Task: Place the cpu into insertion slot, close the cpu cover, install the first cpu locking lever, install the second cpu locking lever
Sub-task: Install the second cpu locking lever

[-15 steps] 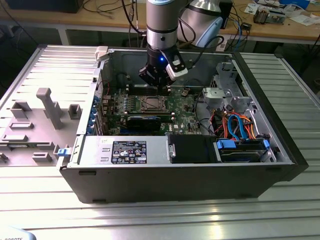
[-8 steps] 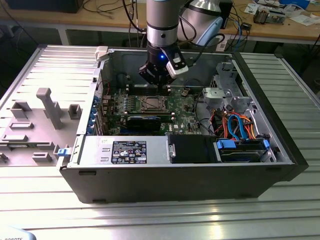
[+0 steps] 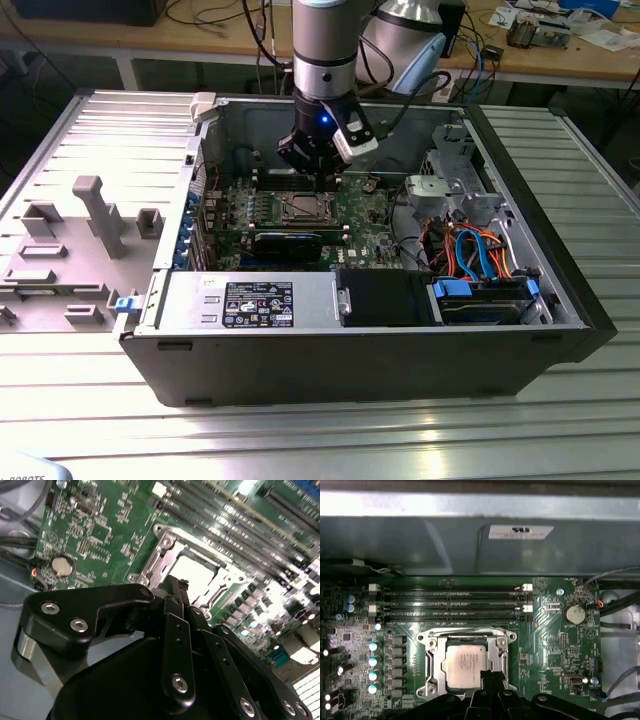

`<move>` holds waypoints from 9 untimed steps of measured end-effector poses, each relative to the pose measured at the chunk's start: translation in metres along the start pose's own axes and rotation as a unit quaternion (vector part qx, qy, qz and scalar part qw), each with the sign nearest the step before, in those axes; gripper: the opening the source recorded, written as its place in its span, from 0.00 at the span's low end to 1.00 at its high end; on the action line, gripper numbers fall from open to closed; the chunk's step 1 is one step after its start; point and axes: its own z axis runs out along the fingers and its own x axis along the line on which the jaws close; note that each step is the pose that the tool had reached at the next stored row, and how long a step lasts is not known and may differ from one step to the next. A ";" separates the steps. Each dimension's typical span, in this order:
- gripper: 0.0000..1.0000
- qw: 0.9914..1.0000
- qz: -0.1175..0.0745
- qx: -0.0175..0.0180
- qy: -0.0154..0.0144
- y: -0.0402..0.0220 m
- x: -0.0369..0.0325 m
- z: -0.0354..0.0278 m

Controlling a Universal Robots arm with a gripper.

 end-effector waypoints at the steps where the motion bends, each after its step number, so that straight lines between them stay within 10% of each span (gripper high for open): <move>1: 0.11 1.000 0.000 0.000 0.000 -0.0036 0.0000 -0.0001; 9: 0.11 1.000 0.000 0.000 0.000 -0.0229 -0.0001 -0.0002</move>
